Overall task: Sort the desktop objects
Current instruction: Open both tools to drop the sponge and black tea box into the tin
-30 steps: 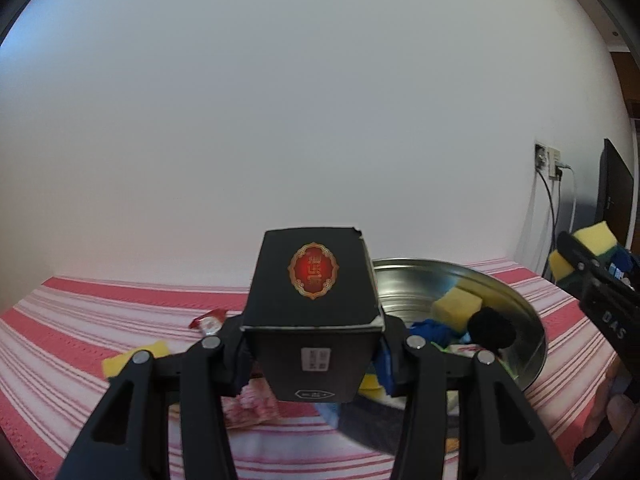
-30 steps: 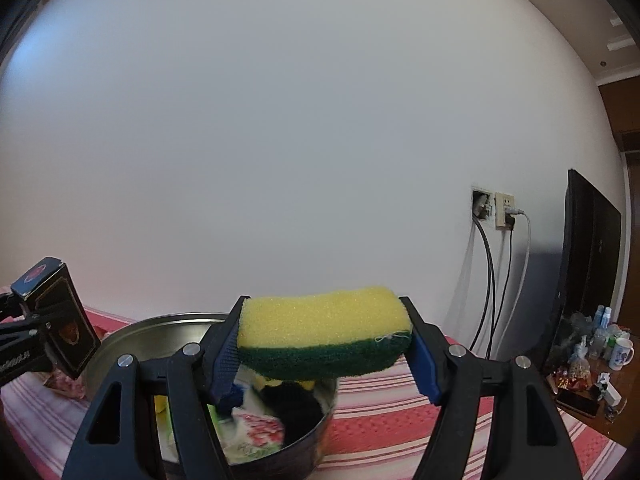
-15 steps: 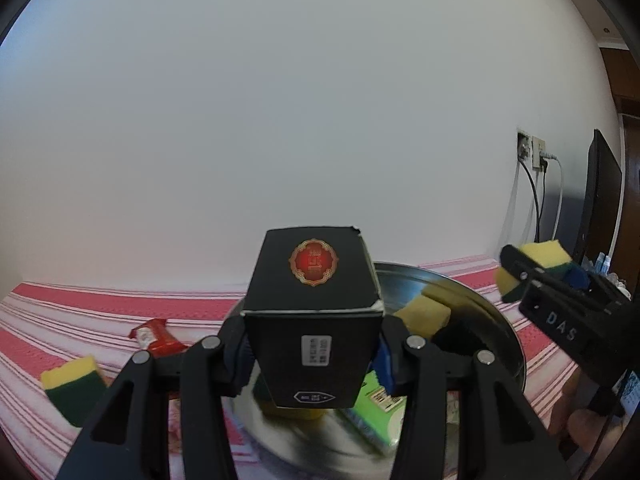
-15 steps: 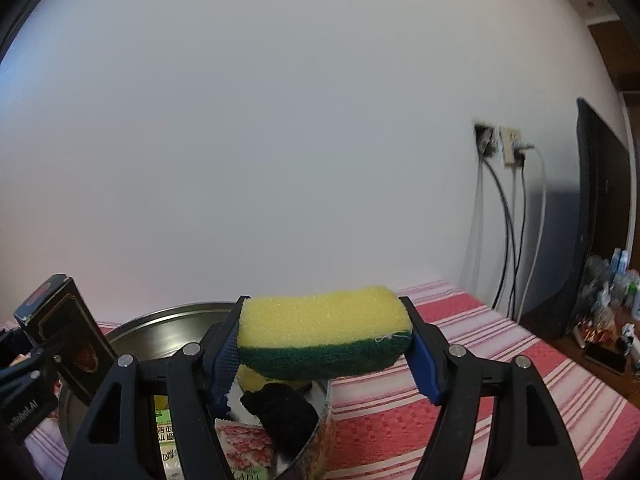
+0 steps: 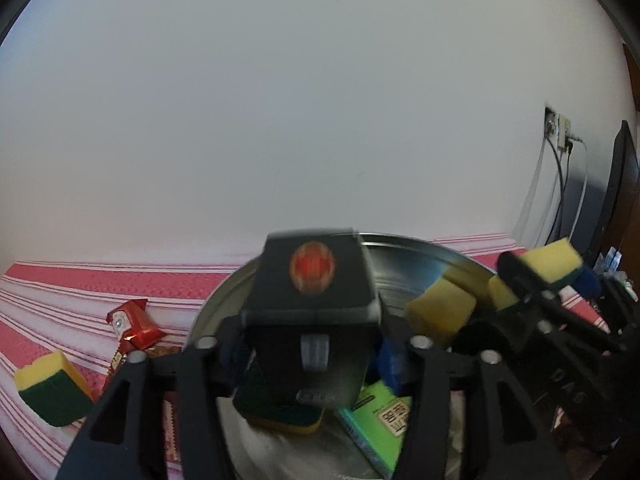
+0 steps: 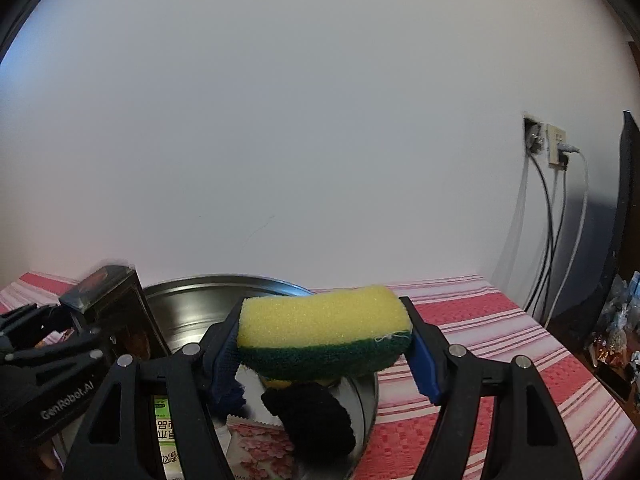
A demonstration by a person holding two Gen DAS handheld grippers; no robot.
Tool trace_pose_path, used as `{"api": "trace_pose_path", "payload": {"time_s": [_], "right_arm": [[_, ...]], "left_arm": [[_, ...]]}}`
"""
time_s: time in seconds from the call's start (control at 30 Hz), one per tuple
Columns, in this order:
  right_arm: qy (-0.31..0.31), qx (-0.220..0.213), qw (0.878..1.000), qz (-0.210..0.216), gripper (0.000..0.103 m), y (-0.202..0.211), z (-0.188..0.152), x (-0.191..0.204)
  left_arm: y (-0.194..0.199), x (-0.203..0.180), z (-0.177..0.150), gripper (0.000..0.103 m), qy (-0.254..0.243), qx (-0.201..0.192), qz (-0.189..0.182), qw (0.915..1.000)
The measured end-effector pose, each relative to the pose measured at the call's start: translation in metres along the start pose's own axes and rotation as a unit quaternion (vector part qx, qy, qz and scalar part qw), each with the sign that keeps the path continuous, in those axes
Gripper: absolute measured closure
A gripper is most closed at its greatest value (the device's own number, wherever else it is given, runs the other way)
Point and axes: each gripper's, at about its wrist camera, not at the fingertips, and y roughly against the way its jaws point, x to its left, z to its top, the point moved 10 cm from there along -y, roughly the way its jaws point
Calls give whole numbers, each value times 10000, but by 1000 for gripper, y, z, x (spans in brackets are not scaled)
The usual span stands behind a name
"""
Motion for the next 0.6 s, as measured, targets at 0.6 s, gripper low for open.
{"api": "trace_pose_path", "payload": {"time_s": [0.6], "right_arm": [[-563, -876, 9940, -338, 11, 58, 28, -27]], "left_arm": [[23, 15, 3, 1, -5, -395, 351, 9986]]}}
